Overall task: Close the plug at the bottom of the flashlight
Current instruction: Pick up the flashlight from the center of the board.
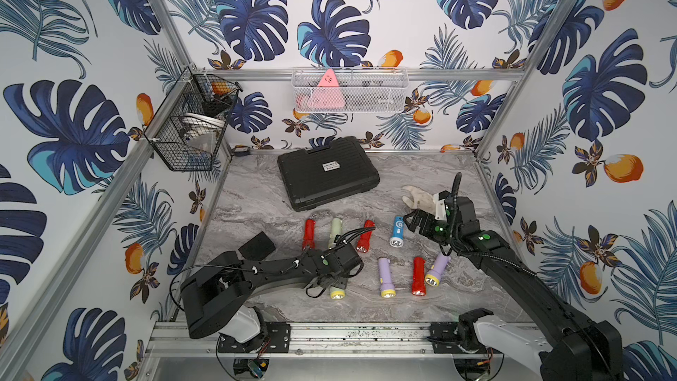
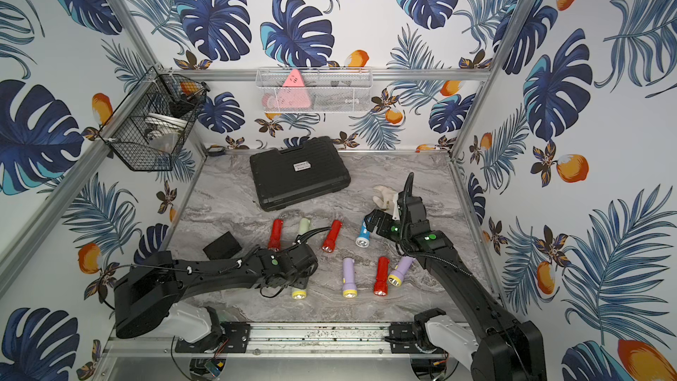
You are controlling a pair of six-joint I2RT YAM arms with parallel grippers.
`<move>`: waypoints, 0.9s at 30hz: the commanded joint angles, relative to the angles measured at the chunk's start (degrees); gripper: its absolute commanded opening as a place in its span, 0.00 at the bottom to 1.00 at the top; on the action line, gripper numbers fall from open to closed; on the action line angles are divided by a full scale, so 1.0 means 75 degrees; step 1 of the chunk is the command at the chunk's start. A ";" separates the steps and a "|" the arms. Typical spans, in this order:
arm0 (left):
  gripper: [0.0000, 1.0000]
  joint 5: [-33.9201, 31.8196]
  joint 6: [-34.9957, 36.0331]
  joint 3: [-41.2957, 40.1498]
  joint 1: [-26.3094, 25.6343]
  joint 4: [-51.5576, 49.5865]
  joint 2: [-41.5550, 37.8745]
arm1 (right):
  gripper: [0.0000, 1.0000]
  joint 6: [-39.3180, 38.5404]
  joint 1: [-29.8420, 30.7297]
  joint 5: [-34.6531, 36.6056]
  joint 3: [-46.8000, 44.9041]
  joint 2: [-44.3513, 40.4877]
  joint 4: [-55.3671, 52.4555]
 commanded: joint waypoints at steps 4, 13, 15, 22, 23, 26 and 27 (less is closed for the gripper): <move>0.55 0.0017 0.0068 -0.0052 -0.0032 0.0083 0.0299 | 1.00 0.0066 0.0003 -0.0018 -0.0070 -0.0054 0.0036; 0.36 0.0067 0.0050 -0.0303 -0.0241 -0.0286 0.0092 | 1.00 0.0102 0.0004 0.0004 -0.0119 0.0081 0.0166; 0.34 0.0026 0.0113 -0.0348 -0.0272 -0.0409 -0.0036 | 1.00 0.0111 0.0000 0.0006 -0.0121 0.0113 0.0194; 0.14 -0.0297 0.0426 -0.0308 -0.0272 -0.0358 -0.0743 | 1.00 0.0096 0.0005 -0.0059 -0.0030 0.0235 0.0280; 0.12 -0.0305 0.0536 -0.0279 -0.0272 -0.0258 -0.0921 | 1.00 0.0037 -0.0004 -0.0060 0.0022 0.0240 0.0249; 0.00 -0.0405 0.0882 -0.0101 -0.0272 0.0020 -0.1426 | 1.00 -0.0133 -0.0012 0.0026 0.0206 0.0238 0.0102; 0.00 -0.0456 0.1023 -0.0035 -0.0272 0.0110 -0.1583 | 1.00 -0.0181 0.0000 0.0029 0.0255 0.0224 0.0093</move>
